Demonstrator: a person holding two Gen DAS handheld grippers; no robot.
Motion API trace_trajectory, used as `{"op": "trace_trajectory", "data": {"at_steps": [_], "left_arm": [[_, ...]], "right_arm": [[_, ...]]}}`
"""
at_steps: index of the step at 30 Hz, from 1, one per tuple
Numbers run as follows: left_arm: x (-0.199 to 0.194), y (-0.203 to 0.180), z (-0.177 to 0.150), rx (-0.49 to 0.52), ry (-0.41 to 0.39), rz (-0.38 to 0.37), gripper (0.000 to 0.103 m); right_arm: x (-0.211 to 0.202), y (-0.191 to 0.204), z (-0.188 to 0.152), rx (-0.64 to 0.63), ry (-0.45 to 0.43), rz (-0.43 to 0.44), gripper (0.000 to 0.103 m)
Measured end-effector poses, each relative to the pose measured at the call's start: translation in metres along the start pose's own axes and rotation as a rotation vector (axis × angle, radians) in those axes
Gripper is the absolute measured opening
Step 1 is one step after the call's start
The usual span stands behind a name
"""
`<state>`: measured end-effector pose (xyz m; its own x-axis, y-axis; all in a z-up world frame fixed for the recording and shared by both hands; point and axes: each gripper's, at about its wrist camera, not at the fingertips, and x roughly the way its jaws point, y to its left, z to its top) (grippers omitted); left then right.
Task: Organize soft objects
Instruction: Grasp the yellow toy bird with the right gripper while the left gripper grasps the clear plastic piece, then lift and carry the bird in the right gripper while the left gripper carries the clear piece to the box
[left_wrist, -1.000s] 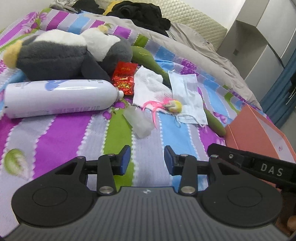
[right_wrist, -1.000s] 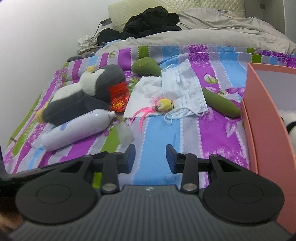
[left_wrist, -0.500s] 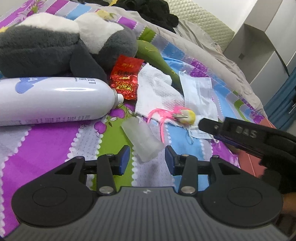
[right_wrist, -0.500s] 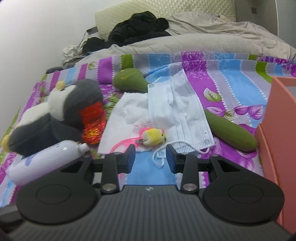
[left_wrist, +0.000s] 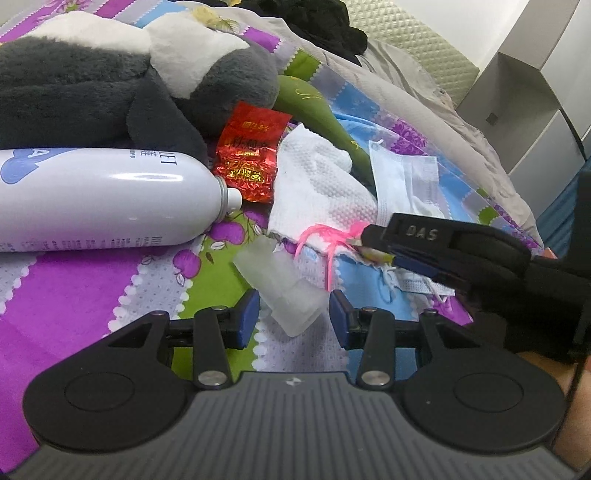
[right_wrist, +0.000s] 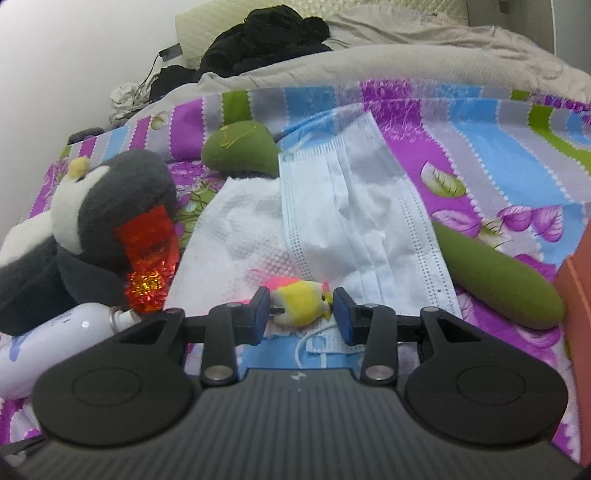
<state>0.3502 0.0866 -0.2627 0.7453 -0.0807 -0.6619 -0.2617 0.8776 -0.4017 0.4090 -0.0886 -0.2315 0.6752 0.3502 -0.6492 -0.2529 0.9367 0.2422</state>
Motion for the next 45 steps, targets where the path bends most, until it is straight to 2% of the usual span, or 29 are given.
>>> {"op": "trace_trajectory", "data": {"at_steps": [3, 7, 10, 20, 45], "left_arm": [[0.001, -0.001, 0.0, -0.002, -0.002, 0.01, 0.046], [0.001, -0.004, 0.0, 0.001, -0.005, 0.017, 0.036], [0.0, -0.004, -0.001, 0.0, -0.005, 0.014, 0.032], [-0.018, -0.005, -0.006, -0.012, 0.004, 0.01, 0.031], [-0.154, -0.017, -0.03, -0.006, 0.0, -0.03, 0.031]], "right_arm": [[0.002, -0.002, -0.001, 0.003, -0.001, 0.009, 0.043], [0.001, -0.002, 0.0, -0.008, 0.005, 0.014, 0.041], [-0.002, -0.002, 0.0, -0.01, 0.004, 0.017, 0.04], [-0.026, -0.003, -0.005, -0.004, 0.017, 0.009, 0.04], [-0.178, 0.012, -0.024, -0.084, 0.004, -0.028, 0.04]]}}
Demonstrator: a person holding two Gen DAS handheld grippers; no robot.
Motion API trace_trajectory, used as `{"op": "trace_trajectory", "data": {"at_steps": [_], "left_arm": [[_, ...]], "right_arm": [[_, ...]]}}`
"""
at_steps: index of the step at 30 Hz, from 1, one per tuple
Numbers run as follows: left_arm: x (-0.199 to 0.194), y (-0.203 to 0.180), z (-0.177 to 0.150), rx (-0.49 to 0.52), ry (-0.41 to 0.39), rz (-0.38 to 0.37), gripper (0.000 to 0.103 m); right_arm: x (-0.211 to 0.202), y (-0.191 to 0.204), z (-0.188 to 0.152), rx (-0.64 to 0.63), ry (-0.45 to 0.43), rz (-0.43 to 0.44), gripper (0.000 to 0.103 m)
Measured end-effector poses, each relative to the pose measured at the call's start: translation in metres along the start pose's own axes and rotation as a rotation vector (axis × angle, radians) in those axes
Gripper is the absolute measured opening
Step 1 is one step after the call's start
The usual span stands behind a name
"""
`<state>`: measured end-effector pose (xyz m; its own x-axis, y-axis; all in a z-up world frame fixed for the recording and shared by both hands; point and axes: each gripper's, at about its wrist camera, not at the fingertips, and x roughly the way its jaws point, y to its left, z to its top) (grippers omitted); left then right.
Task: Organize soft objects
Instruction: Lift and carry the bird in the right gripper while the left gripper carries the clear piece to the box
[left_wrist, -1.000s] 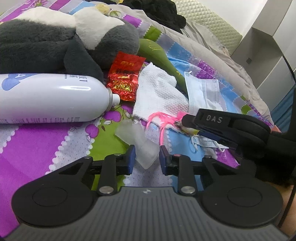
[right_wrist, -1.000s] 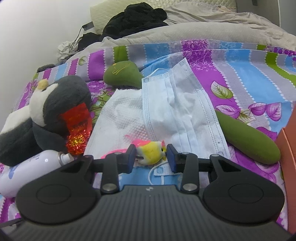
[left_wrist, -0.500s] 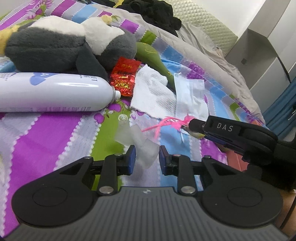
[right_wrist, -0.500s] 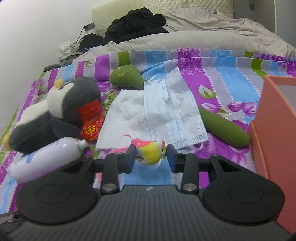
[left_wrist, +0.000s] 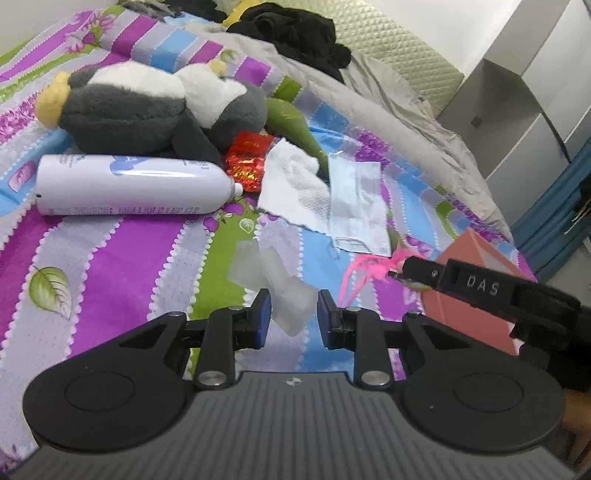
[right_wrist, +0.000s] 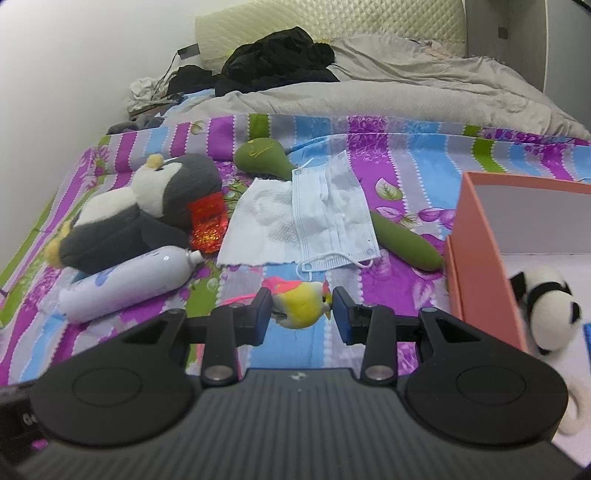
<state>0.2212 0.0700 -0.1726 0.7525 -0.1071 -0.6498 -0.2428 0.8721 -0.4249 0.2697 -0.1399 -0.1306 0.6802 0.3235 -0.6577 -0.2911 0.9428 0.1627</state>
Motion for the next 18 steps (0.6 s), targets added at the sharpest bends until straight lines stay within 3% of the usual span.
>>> {"op": "trace_trajectory", "data": {"at_steps": [18], "left_arm": [[-0.089, -0.041, -0.007, 0.078, 0.01, -0.02, 0.031]], "right_arm": [[-0.1, -0.002, -0.024, -0.015, 0.021, -0.011, 0.04]]}}
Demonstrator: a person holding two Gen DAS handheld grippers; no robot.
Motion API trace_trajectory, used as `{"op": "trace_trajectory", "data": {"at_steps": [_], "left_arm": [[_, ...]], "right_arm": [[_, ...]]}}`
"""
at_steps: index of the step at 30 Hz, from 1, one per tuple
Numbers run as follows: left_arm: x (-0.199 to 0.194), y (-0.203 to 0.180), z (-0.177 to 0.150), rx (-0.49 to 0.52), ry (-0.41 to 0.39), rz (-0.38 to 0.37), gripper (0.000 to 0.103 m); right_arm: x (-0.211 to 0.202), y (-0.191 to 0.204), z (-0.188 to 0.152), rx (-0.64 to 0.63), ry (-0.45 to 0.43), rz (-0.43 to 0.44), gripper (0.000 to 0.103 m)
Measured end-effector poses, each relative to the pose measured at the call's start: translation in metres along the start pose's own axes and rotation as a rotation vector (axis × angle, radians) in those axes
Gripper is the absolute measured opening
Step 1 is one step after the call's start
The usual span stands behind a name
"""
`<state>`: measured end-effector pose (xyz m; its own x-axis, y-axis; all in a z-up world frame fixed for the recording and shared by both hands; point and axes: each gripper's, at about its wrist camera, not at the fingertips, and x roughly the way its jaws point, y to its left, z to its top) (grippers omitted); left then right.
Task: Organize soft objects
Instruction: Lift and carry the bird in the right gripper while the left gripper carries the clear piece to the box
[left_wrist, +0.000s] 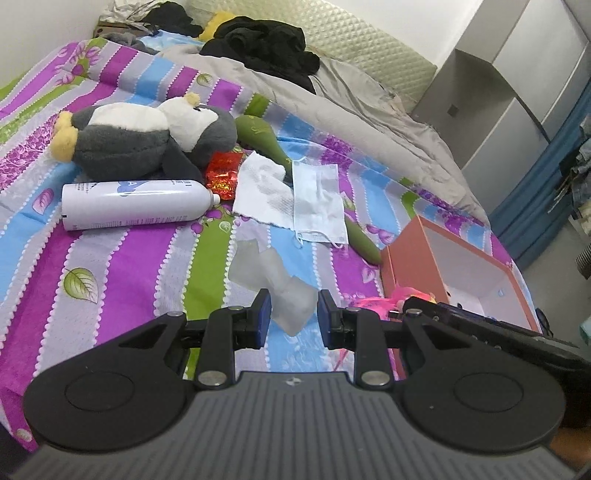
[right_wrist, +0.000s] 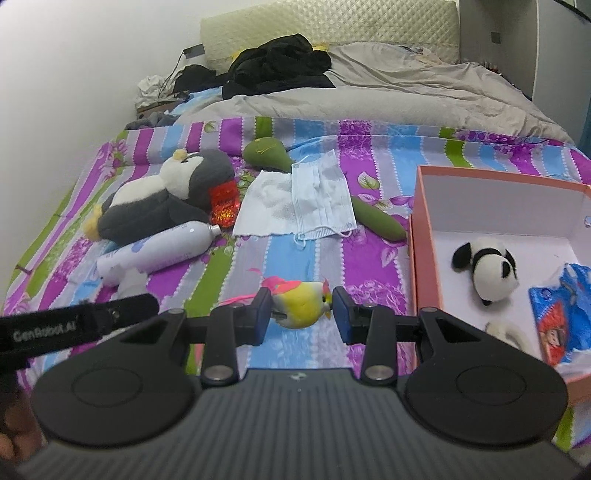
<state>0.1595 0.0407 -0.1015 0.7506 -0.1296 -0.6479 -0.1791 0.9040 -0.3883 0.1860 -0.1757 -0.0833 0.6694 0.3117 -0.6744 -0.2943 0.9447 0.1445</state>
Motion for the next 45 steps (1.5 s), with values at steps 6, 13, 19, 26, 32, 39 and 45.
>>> {"op": "trace_trajectory", "data": {"at_steps": [6, 13, 19, 26, 32, 39, 45], "left_arm": [[-0.025, -0.01, 0.008, 0.048, 0.002, 0.006, 0.031], [-0.048, -0.026, 0.01, 0.088, -0.003, 0.013, 0.031], [-0.056, -0.047, 0.012, 0.126, -0.011, 0.004, 0.031], [-0.055, -0.083, 0.01, 0.183, -0.009, -0.038, 0.032], [-0.051, -0.119, 0.003, 0.237, 0.001, -0.087, 0.032], [-0.048, -0.164, -0.012, 0.3, 0.023, -0.148, 0.032], [-0.033, -0.198, -0.023, 0.338, 0.053, -0.182, 0.032]], "right_arm": [[-0.025, 0.001, -0.003, -0.009, 0.015, 0.022, 0.04], [-0.051, -0.001, 0.004, -0.025, -0.011, 0.038, 0.04], [-0.068, -0.012, 0.01, -0.02, -0.031, 0.035, 0.04], [-0.089, -0.035, 0.011, 0.002, -0.06, 0.009, 0.04], [-0.111, -0.062, 0.006, 0.038, -0.084, -0.032, 0.04], [-0.135, -0.094, -0.006, 0.08, -0.097, -0.088, 0.04], [-0.142, -0.128, -0.013, 0.126, -0.093, -0.137, 0.04]]}}
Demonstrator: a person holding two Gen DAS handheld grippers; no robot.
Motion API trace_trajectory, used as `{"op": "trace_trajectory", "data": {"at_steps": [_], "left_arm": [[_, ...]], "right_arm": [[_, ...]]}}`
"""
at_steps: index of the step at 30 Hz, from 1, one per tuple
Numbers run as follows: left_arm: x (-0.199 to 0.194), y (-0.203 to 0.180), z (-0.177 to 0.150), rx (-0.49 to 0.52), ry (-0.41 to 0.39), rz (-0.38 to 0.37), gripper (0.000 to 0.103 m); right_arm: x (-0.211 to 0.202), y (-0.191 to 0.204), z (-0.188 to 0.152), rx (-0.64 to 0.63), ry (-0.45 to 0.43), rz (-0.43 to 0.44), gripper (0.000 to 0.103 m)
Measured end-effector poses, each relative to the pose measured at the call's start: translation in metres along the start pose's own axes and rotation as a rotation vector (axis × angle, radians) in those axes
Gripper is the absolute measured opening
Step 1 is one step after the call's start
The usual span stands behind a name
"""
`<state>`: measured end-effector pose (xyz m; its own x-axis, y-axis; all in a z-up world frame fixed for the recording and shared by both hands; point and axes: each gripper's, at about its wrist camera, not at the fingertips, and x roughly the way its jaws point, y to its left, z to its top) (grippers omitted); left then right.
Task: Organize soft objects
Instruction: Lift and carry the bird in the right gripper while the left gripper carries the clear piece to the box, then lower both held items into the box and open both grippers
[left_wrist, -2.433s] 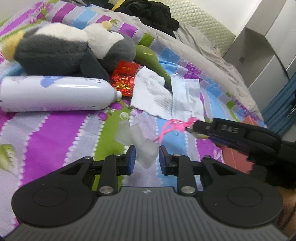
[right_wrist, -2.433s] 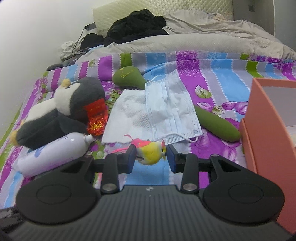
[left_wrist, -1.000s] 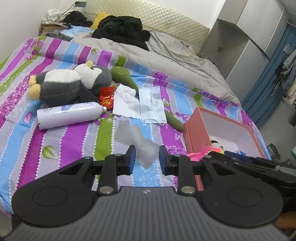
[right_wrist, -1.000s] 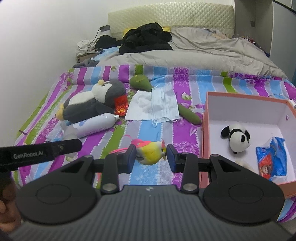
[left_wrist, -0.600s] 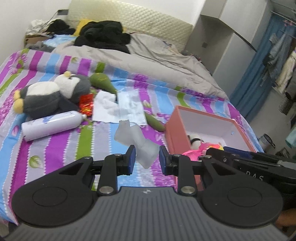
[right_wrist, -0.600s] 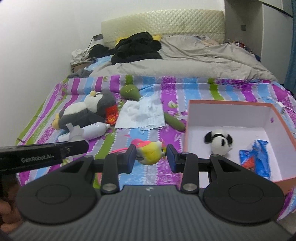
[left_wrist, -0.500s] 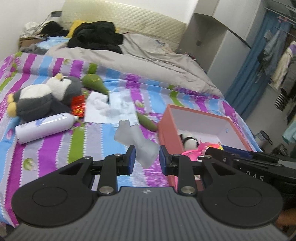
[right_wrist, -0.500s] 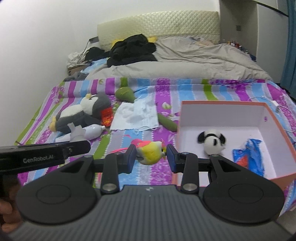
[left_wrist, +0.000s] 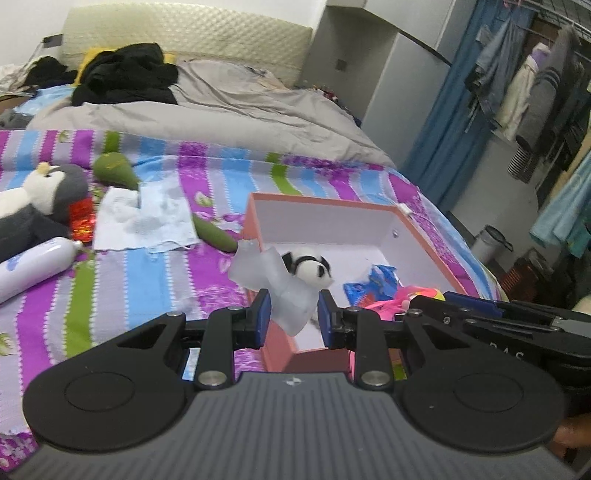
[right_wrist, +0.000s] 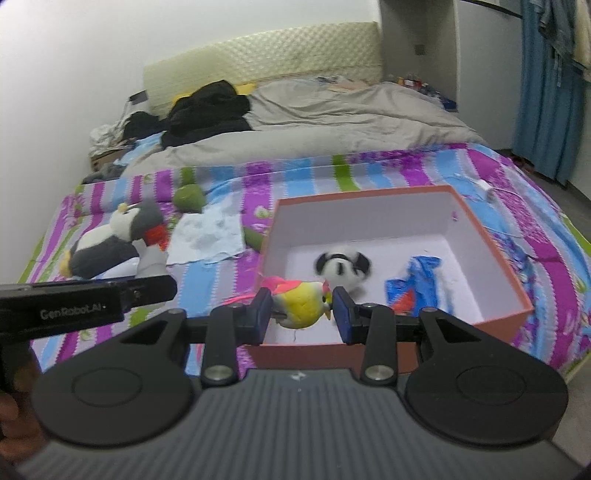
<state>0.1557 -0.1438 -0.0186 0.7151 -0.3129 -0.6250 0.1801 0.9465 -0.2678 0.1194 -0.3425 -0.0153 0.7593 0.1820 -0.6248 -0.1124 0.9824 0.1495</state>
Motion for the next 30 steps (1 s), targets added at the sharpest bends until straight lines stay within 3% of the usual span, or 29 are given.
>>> {"op": "trace_trajectory", "data": {"at_steps": [12, 26, 30], "left_arm": [[0.091, -0.039, 0.014, 0.042, 0.116, -0.043, 0.032], [0.203, -0.046, 0.025, 0.05, 0.251, -0.036, 0.033], [0.225, -0.045, 0.024, 0.049, 0.276, -0.03, 0.039]], "right_arm": [[0.047, -0.054, 0.012, 0.041, 0.07, -0.072, 0.04], [0.126, -0.103, 0.015, 0.08, 0.193, -0.101, 0.04], [0.144, -0.114, 0.012, 0.092, 0.218, -0.105, 0.041]]}}
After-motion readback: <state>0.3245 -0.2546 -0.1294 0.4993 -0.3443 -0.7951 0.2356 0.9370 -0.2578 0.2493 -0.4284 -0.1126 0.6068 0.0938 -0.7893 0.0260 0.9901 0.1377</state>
